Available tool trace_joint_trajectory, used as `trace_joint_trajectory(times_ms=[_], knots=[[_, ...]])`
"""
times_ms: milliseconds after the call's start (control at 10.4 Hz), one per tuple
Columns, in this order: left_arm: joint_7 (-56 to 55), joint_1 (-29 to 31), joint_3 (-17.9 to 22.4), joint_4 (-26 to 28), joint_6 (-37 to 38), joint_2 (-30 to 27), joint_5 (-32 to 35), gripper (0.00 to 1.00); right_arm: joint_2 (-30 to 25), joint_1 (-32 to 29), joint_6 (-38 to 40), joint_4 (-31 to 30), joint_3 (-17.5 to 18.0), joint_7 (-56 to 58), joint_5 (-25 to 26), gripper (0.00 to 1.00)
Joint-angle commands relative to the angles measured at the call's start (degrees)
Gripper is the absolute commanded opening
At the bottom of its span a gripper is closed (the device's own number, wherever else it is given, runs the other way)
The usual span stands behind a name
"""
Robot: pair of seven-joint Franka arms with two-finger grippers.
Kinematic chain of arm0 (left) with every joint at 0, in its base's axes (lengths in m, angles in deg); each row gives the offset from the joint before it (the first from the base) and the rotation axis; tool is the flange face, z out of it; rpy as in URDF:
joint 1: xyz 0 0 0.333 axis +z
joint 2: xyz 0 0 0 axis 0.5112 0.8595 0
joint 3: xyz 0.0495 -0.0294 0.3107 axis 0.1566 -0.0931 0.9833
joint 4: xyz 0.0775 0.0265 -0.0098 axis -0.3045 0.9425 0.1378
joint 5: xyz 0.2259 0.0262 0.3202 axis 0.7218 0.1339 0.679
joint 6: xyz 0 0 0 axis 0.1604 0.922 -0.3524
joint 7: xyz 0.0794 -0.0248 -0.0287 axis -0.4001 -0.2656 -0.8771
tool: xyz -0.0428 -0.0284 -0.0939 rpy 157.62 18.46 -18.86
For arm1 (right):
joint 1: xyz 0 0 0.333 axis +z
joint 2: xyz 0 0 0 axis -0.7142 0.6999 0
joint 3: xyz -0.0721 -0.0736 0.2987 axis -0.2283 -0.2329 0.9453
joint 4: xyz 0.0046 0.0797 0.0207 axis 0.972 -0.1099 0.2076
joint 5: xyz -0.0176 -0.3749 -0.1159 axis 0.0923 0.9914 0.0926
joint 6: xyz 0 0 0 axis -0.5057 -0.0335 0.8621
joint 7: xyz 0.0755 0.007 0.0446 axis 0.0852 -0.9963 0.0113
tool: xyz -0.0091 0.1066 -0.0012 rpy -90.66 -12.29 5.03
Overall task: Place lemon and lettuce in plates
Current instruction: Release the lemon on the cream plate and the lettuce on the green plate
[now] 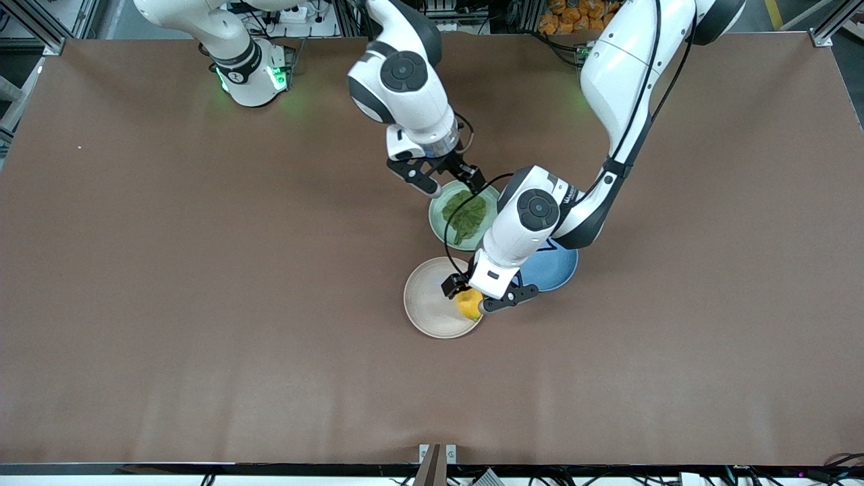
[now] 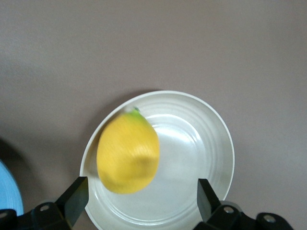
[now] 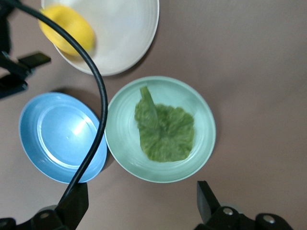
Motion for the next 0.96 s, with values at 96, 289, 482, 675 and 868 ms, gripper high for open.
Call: trace_joint_trajectory(times_ms=[96, 289, 482, 675, 868], knots=[[-1.0, 2.3, 1.3, 0.6, 0.8, -1.5, 1.2, 1.00, -9.1, -5.4, 19.7, 6.2, 0.1, 10.6, 0.5, 1.00], [-1.0, 5.4, 1.3, 1.5, 4.1, -3.6, 4.9, 1.00, -9.7, -8.2, 31.4, 12.9, -1.0, 17.4, 0.1, 1.00], [-0.9, 8.8, 1.4, 4.2, 4.4, -5.6, 7.9, 1.00, -13.4, -12.9, 35.3, 14.8, -1.5, 25.1, -0.5, 1.00], [-1.2, 13.4, 1.4, 9.1, 4.4, -9.1, 10.7, 1.00, -17.7, -16.6, 39.3, 14.8, -5.2, 36.5, -2.8, 1.00], [-2.0, 18.1, 1.5, 11.4, 8.7, -11.6, 10.8, 1.00, -20.7, -17.0, 43.5, 14.8, -12.7, 49.3, -3.7, 1.00]])
